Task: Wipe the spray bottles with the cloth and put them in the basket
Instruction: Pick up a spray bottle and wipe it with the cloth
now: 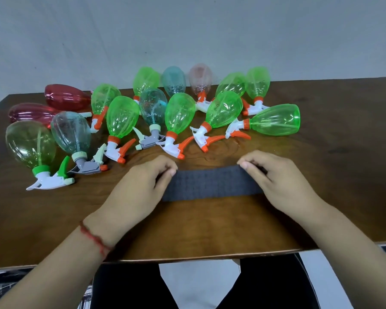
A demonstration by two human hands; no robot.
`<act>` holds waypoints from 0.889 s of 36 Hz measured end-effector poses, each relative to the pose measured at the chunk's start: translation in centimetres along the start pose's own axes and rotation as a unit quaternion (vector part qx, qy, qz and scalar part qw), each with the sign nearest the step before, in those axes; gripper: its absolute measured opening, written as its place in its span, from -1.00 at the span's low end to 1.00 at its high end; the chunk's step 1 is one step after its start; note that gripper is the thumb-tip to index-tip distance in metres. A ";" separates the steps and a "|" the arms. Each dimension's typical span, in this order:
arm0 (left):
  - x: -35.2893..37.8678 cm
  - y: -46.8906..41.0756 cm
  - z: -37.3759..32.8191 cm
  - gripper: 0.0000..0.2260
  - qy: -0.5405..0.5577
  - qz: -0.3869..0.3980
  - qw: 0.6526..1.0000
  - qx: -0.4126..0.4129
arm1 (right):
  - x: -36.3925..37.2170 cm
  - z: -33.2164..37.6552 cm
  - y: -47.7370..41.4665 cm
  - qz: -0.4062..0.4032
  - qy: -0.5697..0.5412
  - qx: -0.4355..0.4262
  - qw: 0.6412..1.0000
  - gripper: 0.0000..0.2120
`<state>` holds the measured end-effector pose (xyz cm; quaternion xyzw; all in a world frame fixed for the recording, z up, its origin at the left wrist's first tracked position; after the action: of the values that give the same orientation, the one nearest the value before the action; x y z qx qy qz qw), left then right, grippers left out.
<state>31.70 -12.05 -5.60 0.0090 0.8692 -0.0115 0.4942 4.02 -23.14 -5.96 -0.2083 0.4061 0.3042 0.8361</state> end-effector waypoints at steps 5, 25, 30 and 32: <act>1.1 -1.4 -0.2 -0.87 -0.164 -0.024 0.986 -0.015 | 0.5 -1.1 -0.9 0.052 0.120 0.096 0.987 -0.72; 4.0 -3.2 -6.8 -0.60 0.518 0.206 0.814 -0.163 | -2.3 3.2 -3.2 0.135 -0.186 0.151 0.961 -0.89; 2.8 -3.6 -5.9 -0.22 0.700 0.248 0.639 -0.199 | -2.2 6.3 -3.9 0.143 -0.197 0.098 0.965 -0.65; 2.0 -3.2 -5.6 -0.23 0.687 0.251 0.652 -0.200 | -1.6 7.4 -3.9 0.158 -0.200 0.071 0.964 -0.64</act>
<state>25.79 -15.08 -4.47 0.1329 0.9064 0.2964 -0.2701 9.97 -22.09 0.08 -0.0163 0.2787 0.4383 0.8544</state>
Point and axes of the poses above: each hand's wrist, its own y-axis away from the middle knuckle, its own x-axis out of the palm, z = x × y, the point moved 4 cm from there along -y, towards the middle knuckle, and after that the axes turned 14 degrees about z, right-handed, at the moved point
